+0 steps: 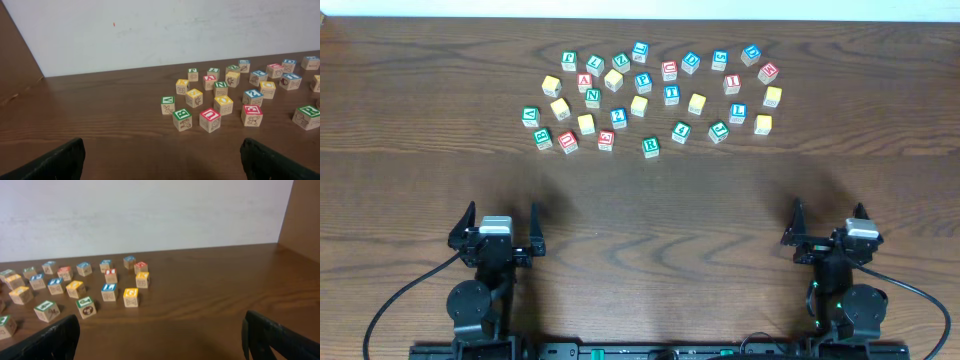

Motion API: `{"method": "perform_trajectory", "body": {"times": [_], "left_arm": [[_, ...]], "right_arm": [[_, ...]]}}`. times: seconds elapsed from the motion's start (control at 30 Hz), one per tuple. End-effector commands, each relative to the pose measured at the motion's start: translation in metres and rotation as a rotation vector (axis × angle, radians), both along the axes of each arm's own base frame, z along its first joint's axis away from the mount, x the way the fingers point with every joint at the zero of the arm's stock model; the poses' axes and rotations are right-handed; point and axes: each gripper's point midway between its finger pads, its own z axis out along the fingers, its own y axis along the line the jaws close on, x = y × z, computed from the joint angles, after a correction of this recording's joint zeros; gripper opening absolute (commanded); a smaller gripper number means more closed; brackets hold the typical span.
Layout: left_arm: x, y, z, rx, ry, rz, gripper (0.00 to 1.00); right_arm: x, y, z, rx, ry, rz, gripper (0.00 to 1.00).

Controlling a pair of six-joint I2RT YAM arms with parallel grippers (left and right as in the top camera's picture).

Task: Spell out ROBOT
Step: 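Raise both arms and move grippers over the block cluster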

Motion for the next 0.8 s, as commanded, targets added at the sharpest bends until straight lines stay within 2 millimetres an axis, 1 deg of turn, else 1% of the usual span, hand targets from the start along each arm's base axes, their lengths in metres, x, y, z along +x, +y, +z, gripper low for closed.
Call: {"method": "perform_trajectory", "body": {"times": [0.0, 0.1, 0.23, 0.33, 0.47, 0.5, 0.53, 0.63, 0.73, 0.77], "left_arm": [[-0.001, -0.003, -0.002, -0.001, 0.019, -0.014, 0.98], [0.0, -0.003, 0.008, -0.002, 0.033, -0.014, 0.98], [0.006, -0.002, 0.034, -0.003, 0.045, -0.014, 0.98], [0.016, -0.001, 0.056, -0.005, 0.071, -0.014, 0.98], [0.036, 0.0, 0.083, -0.01, 0.113, -0.015, 0.98], [0.044, 0.001, 0.094, -0.012, 0.137, -0.015, 0.98], [0.049, 0.001, 0.1, -0.015, 0.16, -0.015, 0.97], [0.062, 0.002, 0.117, -0.023, 0.247, -0.016, 0.98], [0.074, -0.005, 0.134, -0.041, 0.314, -0.063, 0.98], [0.077, -0.007, 0.136, -0.048, 0.339, -0.075, 0.98]], "right_arm": [[0.0, -0.001, 0.004, -0.019, -0.015, -0.003, 0.99], [-0.001, 0.0, 0.016, -0.026, -0.038, -0.001, 0.99], [-0.005, 0.0, 0.038, -0.041, -0.08, -0.001, 0.99], [-0.007, 0.0, 0.062, -0.043, -0.11, -0.002, 0.99], [-0.002, 0.0, 0.085, -0.041, -0.092, 0.001, 0.99], [0.004, 0.003, 0.095, -0.04, -0.067, 0.023, 0.99], [0.008, 0.005, 0.098, -0.039, -0.054, 0.031, 0.99], [0.027, 0.009, 0.114, -0.03, 0.05, 0.065, 0.99], [0.043, 0.01, 0.125, -0.021, 0.148, 0.075, 0.99], [0.05, 0.01, 0.129, -0.016, 0.196, 0.079, 0.99]]}}
